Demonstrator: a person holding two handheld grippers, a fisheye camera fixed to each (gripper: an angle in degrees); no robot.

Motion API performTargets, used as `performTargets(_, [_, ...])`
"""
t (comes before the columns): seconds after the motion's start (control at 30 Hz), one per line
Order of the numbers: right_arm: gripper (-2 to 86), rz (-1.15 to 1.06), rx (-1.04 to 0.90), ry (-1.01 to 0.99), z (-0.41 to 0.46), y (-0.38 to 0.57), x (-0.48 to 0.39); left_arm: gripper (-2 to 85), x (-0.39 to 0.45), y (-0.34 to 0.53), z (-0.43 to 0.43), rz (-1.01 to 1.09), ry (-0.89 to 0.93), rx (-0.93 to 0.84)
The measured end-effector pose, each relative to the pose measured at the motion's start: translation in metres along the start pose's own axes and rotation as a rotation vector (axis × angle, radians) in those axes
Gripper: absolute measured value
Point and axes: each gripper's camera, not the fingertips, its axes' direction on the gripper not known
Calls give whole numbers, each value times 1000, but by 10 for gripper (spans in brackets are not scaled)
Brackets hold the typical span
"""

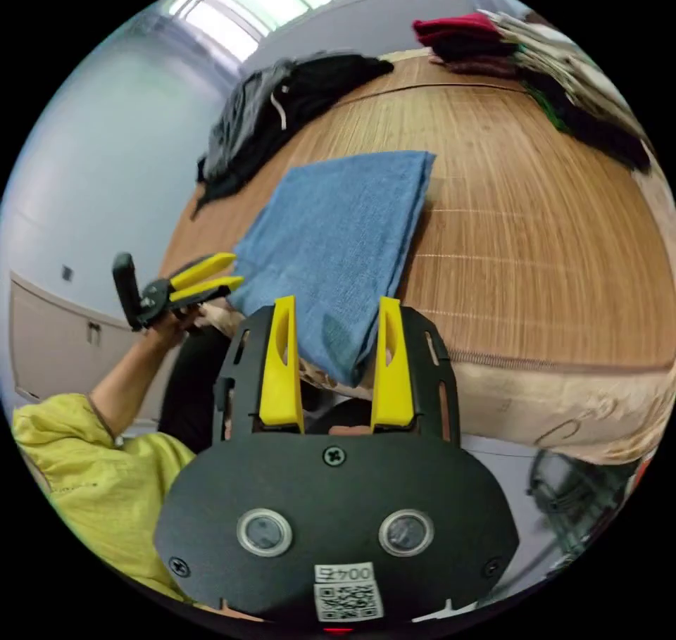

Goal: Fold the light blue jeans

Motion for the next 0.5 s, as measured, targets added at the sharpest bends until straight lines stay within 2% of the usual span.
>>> performTargets(0.07, [168, 86, 81, -91, -3, 30, 36, 160, 29, -20, -33, 130, -13, 128])
performTargets(0.2, [173, 150, 22, -160, 22, 54, 69, 193, 84, -54, -35, 348, 17, 159])
performTargets(0.3, [165, 176, 11, -248, 41, 59, 82, 221, 121, -78, -9, 455, 15, 63])
performTargets(0.5, [72, 221, 31, -231, 61, 59, 96, 216, 183, -96, 28, 716, -76, -68])
